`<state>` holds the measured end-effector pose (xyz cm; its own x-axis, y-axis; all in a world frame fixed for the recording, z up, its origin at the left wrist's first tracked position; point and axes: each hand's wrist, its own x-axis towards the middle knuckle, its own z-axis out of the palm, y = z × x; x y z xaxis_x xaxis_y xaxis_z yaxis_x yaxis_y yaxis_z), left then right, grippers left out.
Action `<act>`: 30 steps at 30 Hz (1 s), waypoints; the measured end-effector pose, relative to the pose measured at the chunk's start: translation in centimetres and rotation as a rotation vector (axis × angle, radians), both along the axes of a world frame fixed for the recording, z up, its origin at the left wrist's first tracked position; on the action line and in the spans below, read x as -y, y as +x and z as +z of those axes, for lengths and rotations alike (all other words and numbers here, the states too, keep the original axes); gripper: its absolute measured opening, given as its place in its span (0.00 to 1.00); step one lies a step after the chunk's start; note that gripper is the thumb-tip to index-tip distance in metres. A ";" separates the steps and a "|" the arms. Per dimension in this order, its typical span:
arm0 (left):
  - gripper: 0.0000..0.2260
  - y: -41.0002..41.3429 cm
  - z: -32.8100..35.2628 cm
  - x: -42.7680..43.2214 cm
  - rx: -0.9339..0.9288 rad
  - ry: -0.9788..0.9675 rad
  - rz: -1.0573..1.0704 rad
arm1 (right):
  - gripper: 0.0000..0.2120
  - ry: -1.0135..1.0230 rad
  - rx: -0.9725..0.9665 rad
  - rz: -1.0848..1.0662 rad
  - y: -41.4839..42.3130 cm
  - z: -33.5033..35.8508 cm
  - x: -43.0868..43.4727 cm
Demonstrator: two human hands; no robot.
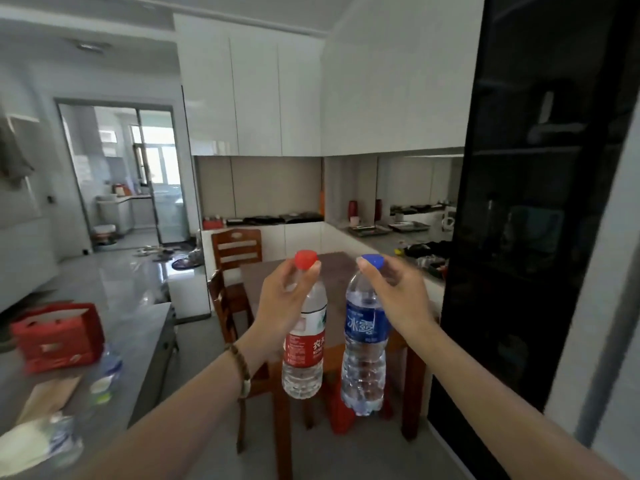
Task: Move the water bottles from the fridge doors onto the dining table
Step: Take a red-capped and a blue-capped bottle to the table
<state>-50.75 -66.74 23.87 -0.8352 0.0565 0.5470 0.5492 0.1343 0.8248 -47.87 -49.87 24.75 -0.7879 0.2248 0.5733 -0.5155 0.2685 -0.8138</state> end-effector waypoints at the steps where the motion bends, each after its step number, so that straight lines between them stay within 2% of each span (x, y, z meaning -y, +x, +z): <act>1: 0.14 -1.7 -0.4 0.0 0.002 -0.013 0.018 | 0.01 0.006 0.007 0.012 -2.1 -0.4 -0.1; 5: 0.07 -8.9 -1.2 -0.7 0.049 -0.111 0.061 | 0.02 0.041 0.012 0.047 -10.4 -1.0 -1.5; 8: 0.01 -14.3 -1.1 -1.3 0.004 -0.272 0.048 | 0.07 0.076 0.052 0.087 -16.3 -1.2 -2.7; 10: 0.02 -17.7 -1.2 -1.6 0.007 -0.324 0.049 | 0.08 0.090 0.077 0.086 -19.8 -1.4 -3.5; 13: 0.10 -22.9 -2.3 -2.3 0.090 -0.305 0.064 | 0.08 0.092 0.091 0.069 -25.0 -2.2 -4.9; 16: 0.13 -28.6 -4.0 -3.3 0.142 -0.332 0.046 | 0.12 0.116 0.136 0.039 -30.2 -4.0 -6.1; 19: 0.12 -34.1 -5.6 -4.3 0.191 -0.336 0.004 | 0.13 0.104 0.183 0.004 -34.9 -6.2 -7.2; 24: 0.04 -43.8 -8.1 -5.3 0.222 -0.327 -0.077 | 0.05 0.108 0.282 -0.030 -43.2 -10.1 -8.4; 27: 0.04 -49.1 -9.8 -5.7 0.231 -0.340 -0.101 | 0.08 0.123 0.329 -0.057 -47.9 -12.0 -8.7; 30: 0.10 -53.3 -11.3 -6.1 0.243 -0.422 -0.126 | 0.10 0.106 0.341 -0.085 -51.8 -13.3 -8.9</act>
<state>-104.05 -60.60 12.56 -0.9081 0.3391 0.2458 0.3817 0.4286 0.8189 -99.67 -40.92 11.41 -0.9188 0.2508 0.3048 -0.1921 0.3905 -0.9004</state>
